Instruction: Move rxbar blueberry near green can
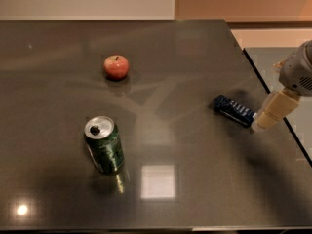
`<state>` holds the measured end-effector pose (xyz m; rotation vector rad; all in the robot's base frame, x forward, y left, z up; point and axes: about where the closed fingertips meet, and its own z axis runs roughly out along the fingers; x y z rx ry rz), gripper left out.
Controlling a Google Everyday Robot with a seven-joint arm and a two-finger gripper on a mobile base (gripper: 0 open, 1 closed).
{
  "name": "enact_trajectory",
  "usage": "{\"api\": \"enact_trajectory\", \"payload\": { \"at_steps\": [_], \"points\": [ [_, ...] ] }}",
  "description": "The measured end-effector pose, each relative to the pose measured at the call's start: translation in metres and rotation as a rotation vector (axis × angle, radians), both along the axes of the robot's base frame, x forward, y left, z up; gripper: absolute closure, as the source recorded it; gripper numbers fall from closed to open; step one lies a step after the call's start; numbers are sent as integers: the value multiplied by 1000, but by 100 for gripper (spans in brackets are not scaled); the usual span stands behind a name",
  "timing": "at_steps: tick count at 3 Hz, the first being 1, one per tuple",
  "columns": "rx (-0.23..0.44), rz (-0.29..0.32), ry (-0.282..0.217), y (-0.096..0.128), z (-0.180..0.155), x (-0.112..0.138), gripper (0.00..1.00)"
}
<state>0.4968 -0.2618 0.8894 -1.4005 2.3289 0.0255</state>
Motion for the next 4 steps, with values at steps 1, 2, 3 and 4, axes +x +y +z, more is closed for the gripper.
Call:
{"api": "enact_trajectory", "payload": {
  "at_steps": [1,2,3,4],
  "points": [
    [41,-12,20,5,-16,3,0],
    [74,-4,31,16,-30,8,0],
    [93,10,38,29,-40,11,0],
    [104,18,52,37,-51,15,0]
  ]
}}
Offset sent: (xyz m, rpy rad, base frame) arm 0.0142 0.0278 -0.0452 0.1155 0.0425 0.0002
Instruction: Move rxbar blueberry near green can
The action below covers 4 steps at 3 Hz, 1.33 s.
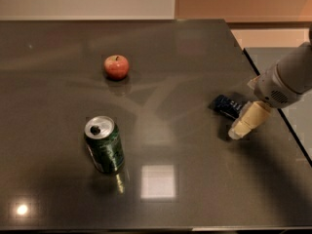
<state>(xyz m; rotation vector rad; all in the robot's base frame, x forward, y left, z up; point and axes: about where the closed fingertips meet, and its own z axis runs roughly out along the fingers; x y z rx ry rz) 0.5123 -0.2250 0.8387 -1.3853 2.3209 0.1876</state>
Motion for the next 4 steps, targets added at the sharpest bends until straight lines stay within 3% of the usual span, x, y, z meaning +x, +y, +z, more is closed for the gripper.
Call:
{"api": "enact_trajectory", "payload": {
  "at_steps": [1,4],
  "points": [
    [25,3,24,1,-8,4,0],
    [76,25,73,6,-16,12,64]
  ]
}}
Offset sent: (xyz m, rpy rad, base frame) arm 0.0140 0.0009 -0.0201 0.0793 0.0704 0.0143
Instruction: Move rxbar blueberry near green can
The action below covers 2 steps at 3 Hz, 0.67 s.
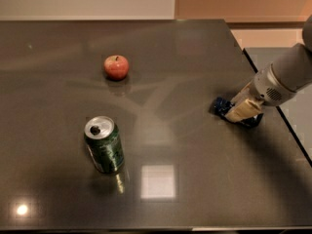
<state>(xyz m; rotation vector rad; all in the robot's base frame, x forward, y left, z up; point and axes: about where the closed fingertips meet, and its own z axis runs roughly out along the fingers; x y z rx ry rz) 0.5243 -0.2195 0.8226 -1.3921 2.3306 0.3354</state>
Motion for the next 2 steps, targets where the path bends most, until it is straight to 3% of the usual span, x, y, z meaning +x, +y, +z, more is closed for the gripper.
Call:
{"api": "enact_trajectory", "payload": {
  "at_steps": [1,2],
  "points": [
    [0,0,0,0,2,0,87],
    [29,84,-1,36,12,-6,100]
  ]
}}
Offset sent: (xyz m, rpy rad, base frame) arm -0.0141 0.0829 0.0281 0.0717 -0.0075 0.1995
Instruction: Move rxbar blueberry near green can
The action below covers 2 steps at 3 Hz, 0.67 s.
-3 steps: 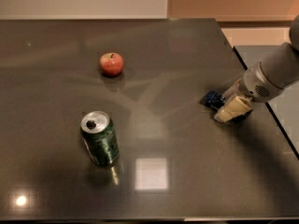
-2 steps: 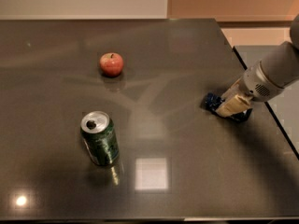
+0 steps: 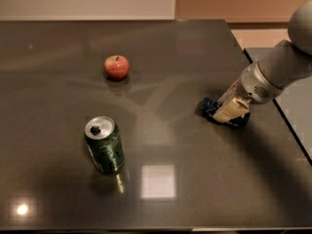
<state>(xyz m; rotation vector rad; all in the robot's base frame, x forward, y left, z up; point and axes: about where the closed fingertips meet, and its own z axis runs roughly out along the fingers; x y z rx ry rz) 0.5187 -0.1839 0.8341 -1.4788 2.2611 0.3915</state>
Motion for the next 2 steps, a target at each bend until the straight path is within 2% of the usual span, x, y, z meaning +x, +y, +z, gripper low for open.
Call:
{"api": "enact_trajectory", "payload": {
  "at_steps": [2],
  "points": [
    [59,201,18,81,17,-22,100]
  ]
}}
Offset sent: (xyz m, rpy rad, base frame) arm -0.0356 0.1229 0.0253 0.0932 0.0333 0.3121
